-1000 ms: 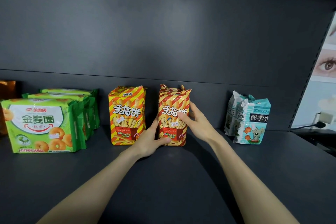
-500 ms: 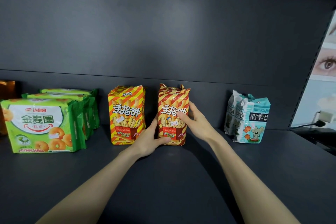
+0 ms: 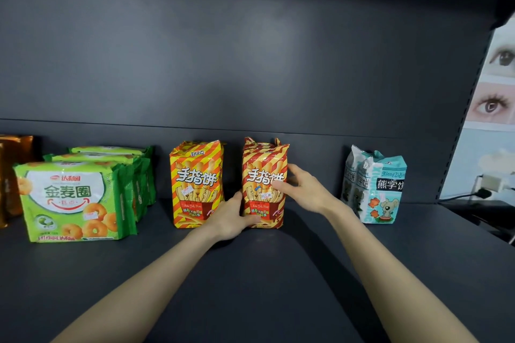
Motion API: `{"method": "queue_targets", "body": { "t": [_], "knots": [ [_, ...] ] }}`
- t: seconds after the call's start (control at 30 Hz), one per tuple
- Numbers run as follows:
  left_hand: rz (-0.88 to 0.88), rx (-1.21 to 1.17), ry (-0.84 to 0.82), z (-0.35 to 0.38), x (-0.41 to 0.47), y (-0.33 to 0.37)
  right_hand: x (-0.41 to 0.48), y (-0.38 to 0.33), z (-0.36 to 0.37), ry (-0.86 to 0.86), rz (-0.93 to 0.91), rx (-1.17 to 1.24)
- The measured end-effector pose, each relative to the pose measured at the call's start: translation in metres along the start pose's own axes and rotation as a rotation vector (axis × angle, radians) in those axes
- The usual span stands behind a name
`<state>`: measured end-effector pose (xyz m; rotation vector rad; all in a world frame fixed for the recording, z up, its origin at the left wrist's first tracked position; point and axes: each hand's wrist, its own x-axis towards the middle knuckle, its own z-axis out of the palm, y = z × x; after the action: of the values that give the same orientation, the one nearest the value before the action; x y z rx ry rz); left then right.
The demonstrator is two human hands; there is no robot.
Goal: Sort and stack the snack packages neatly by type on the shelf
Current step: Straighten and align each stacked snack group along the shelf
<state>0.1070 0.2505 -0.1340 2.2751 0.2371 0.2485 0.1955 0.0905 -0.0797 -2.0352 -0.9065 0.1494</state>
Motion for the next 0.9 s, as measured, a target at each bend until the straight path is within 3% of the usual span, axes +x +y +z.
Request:
{"method": "queue_targets", "body": {
  "t": [0.27,0.67,0.9],
  "knots": [
    [0.039,0.440,0.155,-0.014,-0.034,0.013,-0.020,-0.005,-0.015,0.023,0.036,-0.403],
    [0.353,0.424,0.180,-0.009,-0.036,0.103,-0.052,-0.017,-0.109,0.204,0.020,-0.655],
    [0.384,0.420,0.131,0.043,-0.007,0.135,-0.071,0.015,-0.169,0.224,0.020,-0.720]
  ]
}}
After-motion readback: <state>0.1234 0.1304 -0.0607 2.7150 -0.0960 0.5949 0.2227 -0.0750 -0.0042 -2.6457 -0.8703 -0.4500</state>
